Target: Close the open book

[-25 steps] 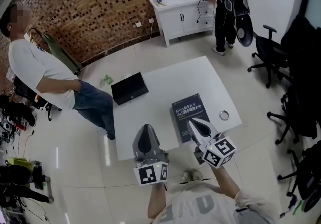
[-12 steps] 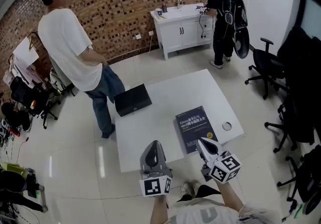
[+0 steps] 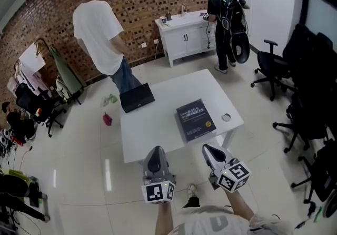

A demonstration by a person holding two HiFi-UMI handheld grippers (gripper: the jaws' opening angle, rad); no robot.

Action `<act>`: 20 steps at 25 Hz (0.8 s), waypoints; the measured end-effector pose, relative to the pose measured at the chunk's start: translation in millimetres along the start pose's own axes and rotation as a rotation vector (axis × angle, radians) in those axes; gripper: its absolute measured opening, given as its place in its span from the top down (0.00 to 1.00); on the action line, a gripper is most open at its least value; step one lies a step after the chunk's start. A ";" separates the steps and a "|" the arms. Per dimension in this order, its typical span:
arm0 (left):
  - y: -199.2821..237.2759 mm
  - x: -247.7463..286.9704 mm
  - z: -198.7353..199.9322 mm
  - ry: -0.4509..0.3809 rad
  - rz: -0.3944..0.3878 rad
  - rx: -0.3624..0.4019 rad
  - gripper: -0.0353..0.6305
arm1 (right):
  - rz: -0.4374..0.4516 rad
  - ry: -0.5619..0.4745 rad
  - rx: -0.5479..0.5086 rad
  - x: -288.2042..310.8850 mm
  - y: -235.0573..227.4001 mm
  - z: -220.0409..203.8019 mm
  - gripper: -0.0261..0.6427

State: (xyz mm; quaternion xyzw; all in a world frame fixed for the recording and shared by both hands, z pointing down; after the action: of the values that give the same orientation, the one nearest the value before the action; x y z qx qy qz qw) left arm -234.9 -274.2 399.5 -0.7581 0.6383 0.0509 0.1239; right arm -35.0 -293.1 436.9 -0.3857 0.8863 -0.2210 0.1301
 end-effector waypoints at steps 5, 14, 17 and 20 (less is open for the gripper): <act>-73.2 -116.8 20.7 0.023 -0.009 -0.041 0.93 | -0.026 0.004 0.013 -136.3 27.6 -40.9 0.96; -148.0 -307.7 70.2 0.091 0.045 -0.054 0.93 | -0.047 0.126 -0.004 -308.2 98.1 -90.4 0.97; -154.9 -342.7 86.7 0.086 0.043 -0.056 0.93 | 0.003 0.112 -0.033 -329.0 137.6 -82.6 0.97; -162.2 -368.9 95.5 0.080 0.021 -0.077 0.93 | 0.060 0.090 -0.019 -346.6 171.4 -84.5 0.97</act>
State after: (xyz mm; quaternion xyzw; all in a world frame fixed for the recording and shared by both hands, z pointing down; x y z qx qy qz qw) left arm -134.5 127.4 414.2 -0.7570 0.6482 0.0461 0.0685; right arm 55.6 92.0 446.8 -0.3499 0.9044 -0.2259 0.0930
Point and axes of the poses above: the fingertips, and each gripper's own axes: x forward along the fingers, y to its left, z out of its top, the point moved 4 cm from there along -x, backward along the fingers, and after that the axes turned 10 degrees about x, right-handed, at the moved point
